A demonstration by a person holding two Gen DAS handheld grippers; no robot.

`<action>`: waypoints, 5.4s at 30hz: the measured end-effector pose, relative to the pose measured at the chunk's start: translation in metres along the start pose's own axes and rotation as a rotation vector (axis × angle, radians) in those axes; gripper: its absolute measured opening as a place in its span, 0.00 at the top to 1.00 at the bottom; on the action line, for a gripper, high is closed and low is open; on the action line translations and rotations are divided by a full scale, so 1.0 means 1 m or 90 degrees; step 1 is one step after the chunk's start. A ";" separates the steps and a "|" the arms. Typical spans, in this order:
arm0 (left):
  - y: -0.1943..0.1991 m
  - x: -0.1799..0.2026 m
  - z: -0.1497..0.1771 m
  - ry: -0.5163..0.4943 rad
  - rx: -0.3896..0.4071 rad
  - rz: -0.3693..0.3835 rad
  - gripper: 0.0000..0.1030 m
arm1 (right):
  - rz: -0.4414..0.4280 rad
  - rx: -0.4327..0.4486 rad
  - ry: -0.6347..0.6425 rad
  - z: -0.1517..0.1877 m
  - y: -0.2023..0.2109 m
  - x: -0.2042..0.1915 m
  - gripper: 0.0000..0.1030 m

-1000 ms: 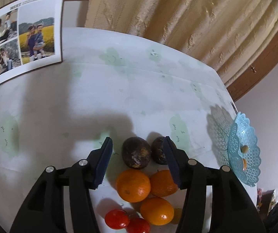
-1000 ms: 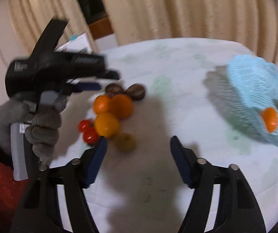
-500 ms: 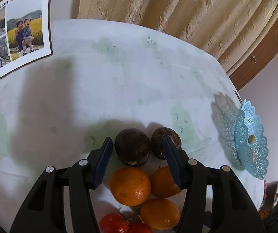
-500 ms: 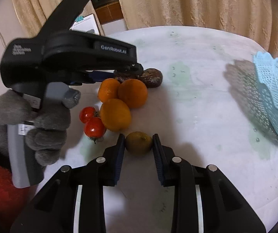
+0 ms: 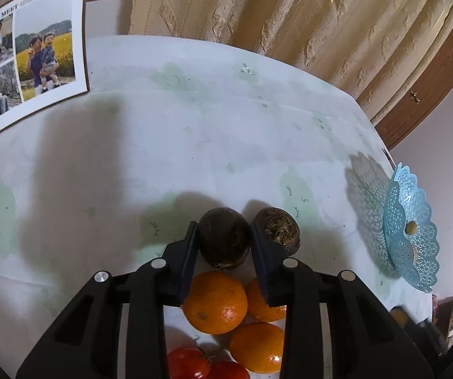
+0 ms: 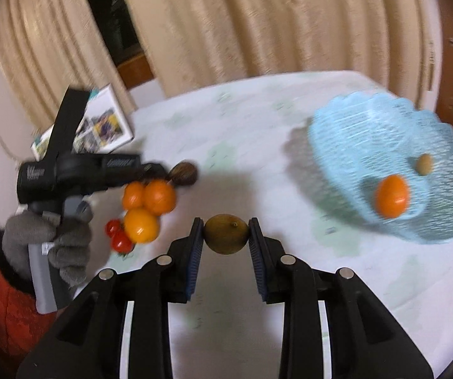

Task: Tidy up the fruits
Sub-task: 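Drop the small brown fruit into the basket with the right gripper, then grasp a dark passion fruit with the left gripper and drop it into the basket, then grasp the large orange with the left gripper and lift it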

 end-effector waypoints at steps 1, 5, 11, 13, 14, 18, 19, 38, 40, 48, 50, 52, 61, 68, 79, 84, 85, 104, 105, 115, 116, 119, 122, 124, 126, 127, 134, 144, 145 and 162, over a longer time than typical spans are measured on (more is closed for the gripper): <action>0.003 0.000 -0.001 0.000 0.005 -0.002 0.71 | 0.010 0.013 -0.010 -0.005 0.005 0.008 0.71; 0.017 0.001 -0.008 -0.001 0.028 -0.004 0.78 | 0.046 0.050 -0.041 -0.020 0.022 0.037 0.71; 0.036 0.001 -0.016 0.000 0.055 0.005 0.78 | 0.102 0.083 -0.092 -0.030 0.042 0.083 0.71; 0.036 0.000 -0.017 0.001 0.054 0.006 0.77 | 0.125 0.095 -0.105 -0.032 0.047 0.098 0.71; 0.035 0.000 -0.017 0.001 0.052 0.005 0.77 | 0.131 0.097 -0.110 -0.033 0.047 0.104 0.71; 0.026 0.000 -0.013 0.008 0.033 0.008 0.70 | 0.146 0.090 -0.136 -0.034 0.041 0.126 0.65; 0.022 0.000 -0.012 0.009 0.026 0.006 0.56 | 0.149 0.090 -0.145 -0.033 0.041 0.130 0.60; -0.009 -0.004 0.001 -0.030 0.017 -0.050 0.63 | 0.232 0.176 -0.096 -0.021 0.058 0.111 0.44; -0.005 -0.005 0.000 -0.030 0.024 -0.056 0.63 | 0.241 0.189 -0.088 -0.020 0.064 0.108 0.44; 0.028 0.001 -0.013 -0.031 0.073 -0.055 0.63 | 0.306 0.226 -0.069 -0.007 0.079 0.107 0.44; 0.037 0.008 -0.015 -0.037 0.085 -0.048 0.63 | 0.312 0.230 -0.072 -0.004 0.081 0.110 0.44; 0.046 0.017 -0.015 -0.047 0.097 -0.040 0.63 | 0.316 0.235 -0.085 -0.003 0.085 0.117 0.44; 0.074 0.071 -0.002 -0.099 0.125 0.001 0.63 | 0.331 0.245 -0.142 0.005 0.099 0.151 0.44; 0.067 0.131 0.013 -0.153 0.108 0.036 0.63 | 0.293 0.247 -0.170 0.008 0.097 0.154 0.43; 0.026 0.211 0.031 -0.220 0.063 0.065 0.63 | 0.249 0.237 -0.219 0.011 0.092 0.163 0.37; 0.013 0.234 0.037 -0.238 0.049 0.076 0.63 | 0.240 0.234 -0.224 0.012 0.092 0.163 0.37; 0.011 0.238 0.038 -0.241 0.047 0.077 0.63 | 0.239 0.235 -0.223 0.012 0.092 0.163 0.37; 0.038 0.187 0.013 -0.175 0.077 0.052 0.37 | 0.238 0.251 -0.232 0.013 0.095 0.164 0.31; 0.040 0.179 0.012 -0.171 0.079 0.045 0.36 | 0.238 0.252 -0.232 0.013 0.096 0.165 0.31; 0.060 0.092 0.005 -0.113 0.091 -0.015 0.36 | 0.248 0.255 -0.237 0.012 0.098 0.166 0.31; 0.063 0.084 0.005 -0.107 0.092 -0.019 0.36 | 0.250 0.255 -0.236 0.012 0.098 0.166 0.31; 0.067 0.055 0.007 -0.084 0.092 -0.040 0.36 | 0.254 0.256 -0.233 0.012 0.099 0.165 0.31; 0.068 0.027 0.009 -0.056 0.088 -0.057 0.36 | 0.258 0.256 -0.231 0.012 0.099 0.164 0.31; 0.067 0.015 0.012 -0.045 0.084 -0.063 0.36 | 0.260 0.255 -0.231 0.012 0.099 0.164 0.31; 0.064 0.006 0.015 -0.038 0.077 -0.067 0.36 | 0.263 0.253 -0.231 0.012 0.098 0.164 0.31; 0.062 0.003 0.018 -0.036 0.072 -0.068 0.36 | 0.264 0.252 -0.230 0.012 0.098 0.164 0.31; 0.042 -0.005 0.031 -0.035 0.037 -0.069 0.36 | 0.268 0.250 -0.228 0.012 0.097 0.163 0.31; 0.041 -0.028 0.030 -0.018 0.047 -0.090 0.20 | 0.265 0.252 -0.228 0.011 0.096 0.163 0.31; 0.044 -0.033 0.029 -0.012 0.052 -0.096 0.20 | 0.264 0.253 -0.227 0.011 0.097 0.163 0.31; 0.053 -0.044 0.033 -0.016 0.057 -0.162 0.33 | 0.262 0.256 -0.227 0.011 0.097 0.163 0.31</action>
Point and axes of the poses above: each gripper's, at about its wrist camera, not at the fingertips, and y roughly against the way its jaws point, x to its right, z to its underside, the point moved 7 cm from there along -y, roughly the way its jaws point, and after that the axes turned 2 degrees about x, right-handed, at the moved point
